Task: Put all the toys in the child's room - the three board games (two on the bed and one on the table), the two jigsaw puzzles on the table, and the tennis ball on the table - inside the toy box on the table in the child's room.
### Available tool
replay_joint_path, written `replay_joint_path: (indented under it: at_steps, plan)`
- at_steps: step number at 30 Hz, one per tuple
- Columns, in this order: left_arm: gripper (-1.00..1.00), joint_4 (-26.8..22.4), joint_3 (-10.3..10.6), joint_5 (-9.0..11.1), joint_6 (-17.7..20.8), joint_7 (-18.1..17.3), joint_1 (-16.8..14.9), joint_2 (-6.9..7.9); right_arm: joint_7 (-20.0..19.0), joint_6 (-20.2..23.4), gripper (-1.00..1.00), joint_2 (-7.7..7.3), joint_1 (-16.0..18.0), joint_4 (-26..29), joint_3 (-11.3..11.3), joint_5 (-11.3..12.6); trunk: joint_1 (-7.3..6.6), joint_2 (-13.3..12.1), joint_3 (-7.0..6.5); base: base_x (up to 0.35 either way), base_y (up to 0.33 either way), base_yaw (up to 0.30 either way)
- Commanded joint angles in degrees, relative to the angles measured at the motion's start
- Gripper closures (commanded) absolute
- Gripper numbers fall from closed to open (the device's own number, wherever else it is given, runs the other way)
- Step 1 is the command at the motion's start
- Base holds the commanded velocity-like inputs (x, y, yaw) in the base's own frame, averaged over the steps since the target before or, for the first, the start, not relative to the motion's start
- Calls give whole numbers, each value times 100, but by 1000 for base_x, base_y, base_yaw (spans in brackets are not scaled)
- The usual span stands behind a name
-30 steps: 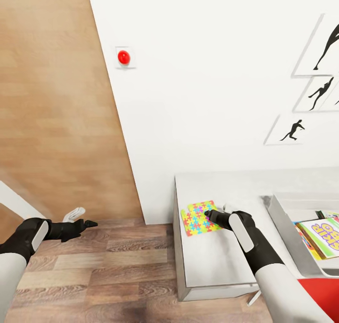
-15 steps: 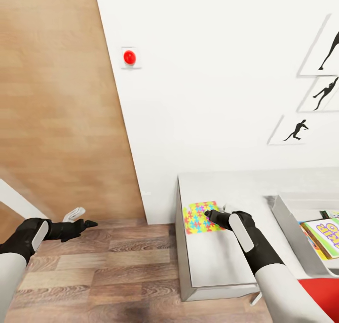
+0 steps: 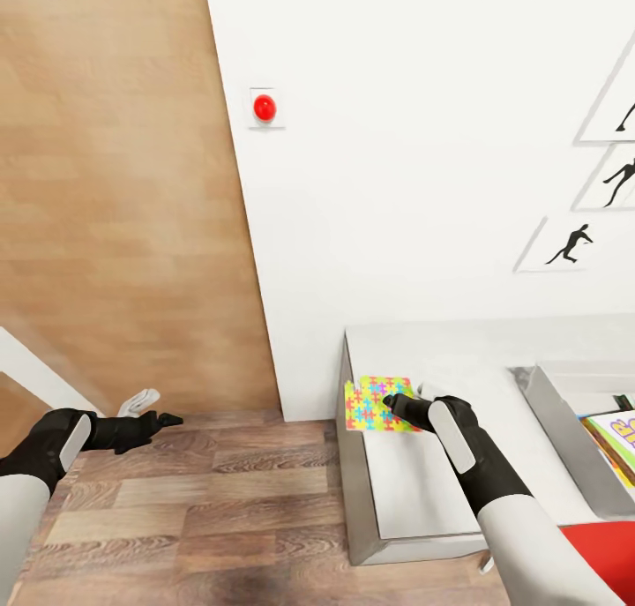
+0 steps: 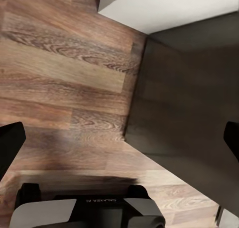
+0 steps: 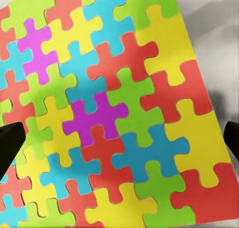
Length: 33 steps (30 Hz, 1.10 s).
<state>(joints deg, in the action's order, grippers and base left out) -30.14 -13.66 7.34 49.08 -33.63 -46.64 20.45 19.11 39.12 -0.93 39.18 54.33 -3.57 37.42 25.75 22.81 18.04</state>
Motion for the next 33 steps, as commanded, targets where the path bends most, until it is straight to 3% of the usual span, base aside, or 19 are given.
replay_joint_path:
  at_steps: [1,33]
  plan:
    - [-100,-1,-14,30,41,5,-4,-2,58,8,-100,-6,4,8,-21,61,3,11,10,0,45,0]
    - [-100,-71,-14,25,31,-4,-4,-76,59,-38,-100,-17,-7,36,-21,55,3,11,0,-4,53,-5]
